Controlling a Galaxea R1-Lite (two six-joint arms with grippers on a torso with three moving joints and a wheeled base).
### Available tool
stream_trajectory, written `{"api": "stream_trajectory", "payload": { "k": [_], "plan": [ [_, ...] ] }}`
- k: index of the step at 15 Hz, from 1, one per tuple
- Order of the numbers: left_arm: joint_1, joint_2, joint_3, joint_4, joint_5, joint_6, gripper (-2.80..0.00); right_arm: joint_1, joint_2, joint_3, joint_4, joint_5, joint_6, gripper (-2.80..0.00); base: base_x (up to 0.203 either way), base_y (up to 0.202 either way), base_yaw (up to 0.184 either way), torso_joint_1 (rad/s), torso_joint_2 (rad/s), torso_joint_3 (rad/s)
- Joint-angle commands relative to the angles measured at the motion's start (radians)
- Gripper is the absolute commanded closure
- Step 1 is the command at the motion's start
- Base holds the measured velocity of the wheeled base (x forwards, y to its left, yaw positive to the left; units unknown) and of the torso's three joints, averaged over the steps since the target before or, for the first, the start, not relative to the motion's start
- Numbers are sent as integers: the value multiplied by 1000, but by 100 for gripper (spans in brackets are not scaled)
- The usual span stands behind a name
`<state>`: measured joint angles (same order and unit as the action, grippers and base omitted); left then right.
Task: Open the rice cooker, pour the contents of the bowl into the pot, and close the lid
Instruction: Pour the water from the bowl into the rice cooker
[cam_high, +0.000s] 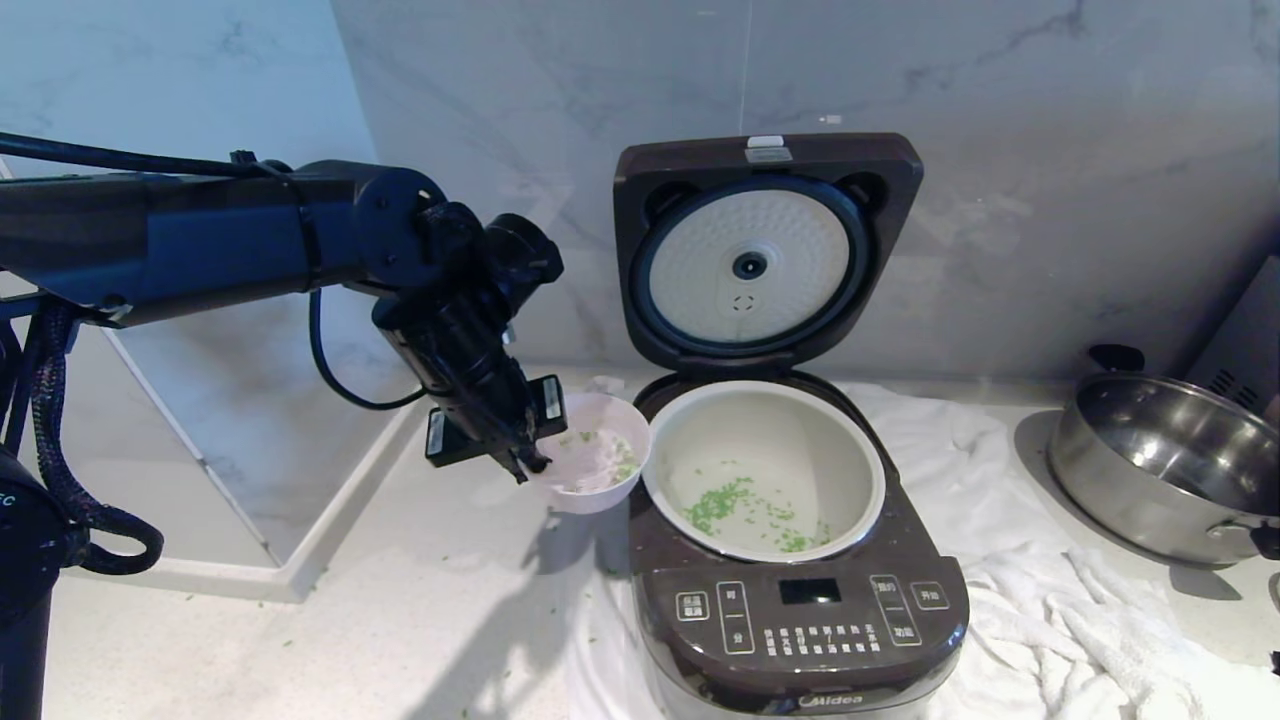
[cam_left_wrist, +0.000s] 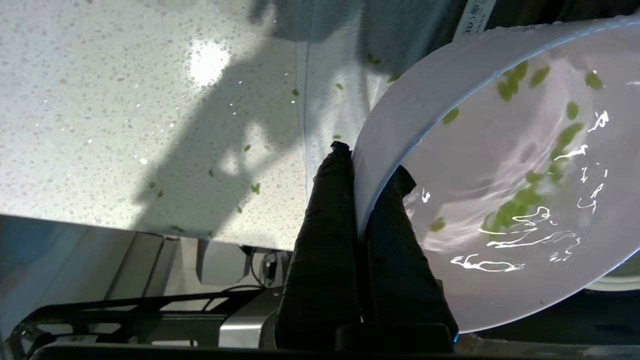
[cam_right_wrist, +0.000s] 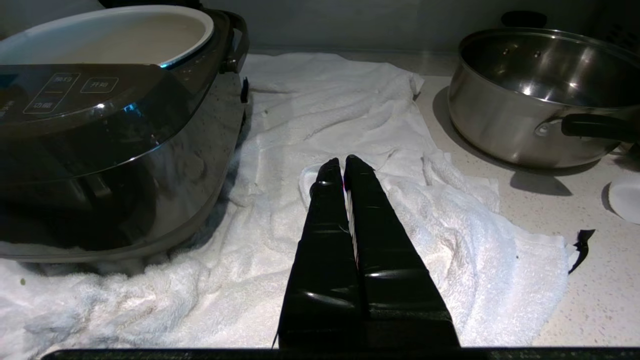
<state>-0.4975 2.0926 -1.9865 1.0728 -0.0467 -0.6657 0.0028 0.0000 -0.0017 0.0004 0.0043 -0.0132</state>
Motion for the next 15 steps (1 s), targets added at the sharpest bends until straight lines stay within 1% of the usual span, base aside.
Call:
{"api": "stream_trajectory", "payload": {
  "k": [1, 3, 7, 9, 13, 15],
  "plan": [
    [-10, -9, -9, 4, -1, -3, 0, 0, 0, 0, 0, 0, -1, 0, 0, 0, 0, 0, 0, 0],
    [-29, -9, -13, -3, -1, -4, 0, 0, 0, 0, 0, 0, -1, 0, 0, 0, 0, 0, 0, 0],
    [-92, -7, -14, -10, -1, -10, 0, 0, 0, 0, 0, 0, -1, 0, 0, 0, 0, 0, 0, 0],
    [-105, 0, -12, -25, -1, -15, 0, 0, 0, 0, 0, 0, -1, 0, 0, 0, 0, 0, 0, 0],
    [-138, 23, -12, -82, -1, -64, 0, 0, 0, 0, 0, 0, -1, 0, 0, 0, 0, 0, 0, 0],
    [-142, 43, -12, -100, -1, -70, 0, 0, 0, 0, 0, 0, -1, 0, 0, 0, 0, 0, 0, 0]
  ]
}}
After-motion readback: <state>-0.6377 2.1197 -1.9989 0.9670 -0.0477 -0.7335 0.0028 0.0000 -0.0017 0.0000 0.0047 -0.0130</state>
